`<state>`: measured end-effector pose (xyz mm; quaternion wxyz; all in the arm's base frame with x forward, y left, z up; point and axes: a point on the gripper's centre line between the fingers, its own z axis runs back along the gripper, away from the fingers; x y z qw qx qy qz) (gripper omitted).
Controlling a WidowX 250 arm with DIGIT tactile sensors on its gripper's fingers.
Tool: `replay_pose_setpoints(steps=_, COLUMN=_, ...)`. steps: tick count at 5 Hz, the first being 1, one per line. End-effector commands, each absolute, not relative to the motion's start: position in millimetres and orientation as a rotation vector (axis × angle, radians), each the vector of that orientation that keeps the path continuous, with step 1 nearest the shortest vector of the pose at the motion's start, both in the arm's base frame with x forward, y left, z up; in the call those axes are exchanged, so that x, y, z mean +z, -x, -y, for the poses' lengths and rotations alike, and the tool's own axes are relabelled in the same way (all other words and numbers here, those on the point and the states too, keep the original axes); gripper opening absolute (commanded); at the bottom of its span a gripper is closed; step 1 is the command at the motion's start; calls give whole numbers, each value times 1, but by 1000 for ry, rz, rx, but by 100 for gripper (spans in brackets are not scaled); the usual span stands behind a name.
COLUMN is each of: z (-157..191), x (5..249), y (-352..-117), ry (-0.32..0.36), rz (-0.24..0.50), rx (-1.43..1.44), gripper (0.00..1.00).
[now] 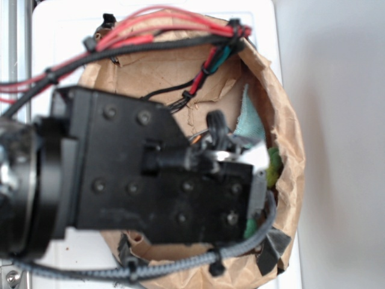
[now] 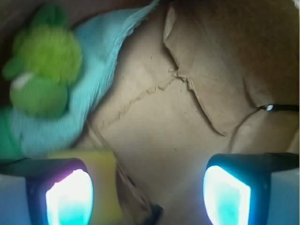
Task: Grab the green animal.
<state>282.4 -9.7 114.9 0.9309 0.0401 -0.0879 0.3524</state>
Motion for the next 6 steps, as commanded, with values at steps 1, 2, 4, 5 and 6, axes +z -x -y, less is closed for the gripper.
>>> replay_pose_setpoints(steps=1, z=3, x=122, y=-289, ry=-103, rz=169, rx=919, gripper=100)
replay_pose_setpoints(steps=2, z=3, x=122, y=-289, ry=-103, rz=169, rx=919, gripper=100)
replay_pose_setpoints(steps=4, z=-9, x=96, y=-275, ry=-49, rz=255, rx=978, gripper=100)
replay_pose_setpoints(steps=5, z=-17, x=83, y=-279, ry=14, rz=259, rx=947, gripper=100)
replay_pose_setpoints(steps=6, z=-26, x=80, y=-286, ry=95, rz=287, rx=919, gripper=100)
